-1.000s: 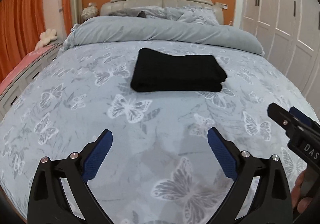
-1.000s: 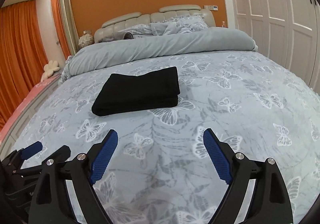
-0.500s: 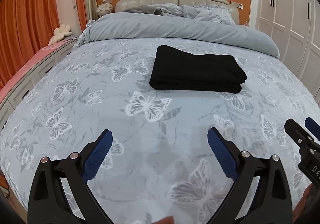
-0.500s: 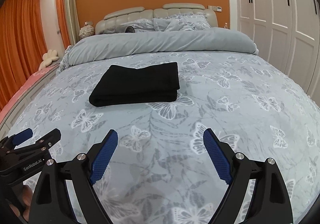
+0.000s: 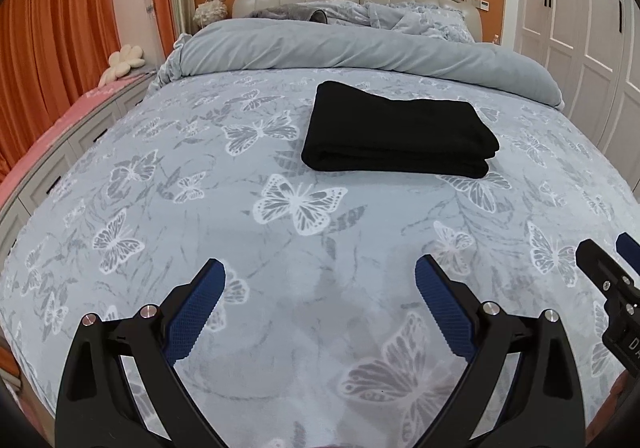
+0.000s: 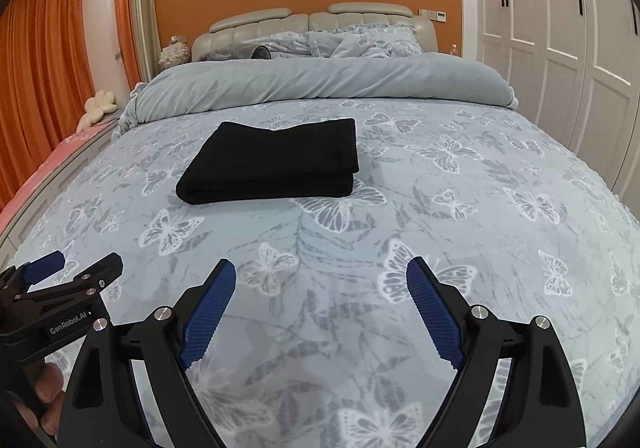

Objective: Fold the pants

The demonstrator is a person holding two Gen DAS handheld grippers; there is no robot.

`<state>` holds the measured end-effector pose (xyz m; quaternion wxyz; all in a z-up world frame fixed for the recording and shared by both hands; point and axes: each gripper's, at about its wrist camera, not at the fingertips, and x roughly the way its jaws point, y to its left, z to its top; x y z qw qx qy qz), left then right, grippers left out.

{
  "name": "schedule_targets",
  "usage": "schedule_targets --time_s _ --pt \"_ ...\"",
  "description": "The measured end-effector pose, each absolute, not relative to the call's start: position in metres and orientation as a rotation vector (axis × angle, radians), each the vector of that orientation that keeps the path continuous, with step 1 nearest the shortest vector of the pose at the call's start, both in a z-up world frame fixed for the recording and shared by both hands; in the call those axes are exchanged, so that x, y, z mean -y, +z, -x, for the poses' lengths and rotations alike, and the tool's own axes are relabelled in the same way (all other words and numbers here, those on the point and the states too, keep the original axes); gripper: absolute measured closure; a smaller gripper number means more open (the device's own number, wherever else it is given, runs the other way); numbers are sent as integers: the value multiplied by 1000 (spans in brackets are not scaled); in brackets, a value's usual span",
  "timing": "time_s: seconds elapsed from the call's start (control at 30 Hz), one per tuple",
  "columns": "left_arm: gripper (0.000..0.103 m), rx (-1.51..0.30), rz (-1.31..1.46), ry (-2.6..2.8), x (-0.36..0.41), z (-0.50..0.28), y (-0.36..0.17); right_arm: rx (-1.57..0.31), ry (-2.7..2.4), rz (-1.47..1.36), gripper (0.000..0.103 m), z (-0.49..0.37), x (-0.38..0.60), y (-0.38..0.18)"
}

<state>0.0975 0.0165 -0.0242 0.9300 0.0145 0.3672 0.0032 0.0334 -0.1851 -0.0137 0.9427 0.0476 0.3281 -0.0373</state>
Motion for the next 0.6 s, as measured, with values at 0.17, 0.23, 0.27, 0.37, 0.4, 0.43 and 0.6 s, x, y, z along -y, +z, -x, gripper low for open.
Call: schedule_targets --time_s 0.17,0.23,0.27,0.37,0.4,0.43,0.6 --pt "9 -733 -23 6 -17 -97 -27 -676 -77 -93 18 -33 186 -15" --pt "9 -730 -35 1 -14 -96 -27 -679 -75 -88 18 -33 186 -15" --pt "9 -722 -48 11 -13 -94 -27 -680 -75 -85 18 -33 186 -15" --pt "9 -727 -80 7 -8 -93 -27 -683 -75 -78 18 -32 186 -15" --pt "9 -739 -84 -3 -7 -93 -27 -685 -75 -77 18 -32 185 -16" --pt "9 -743 -85 -14 -6 -93 -27 -686 -75 -76 18 -32 185 -16" --pt "9 -748 -87 -33 -5 -90 -28 -684 -81 -74 18 -31 186 -16"
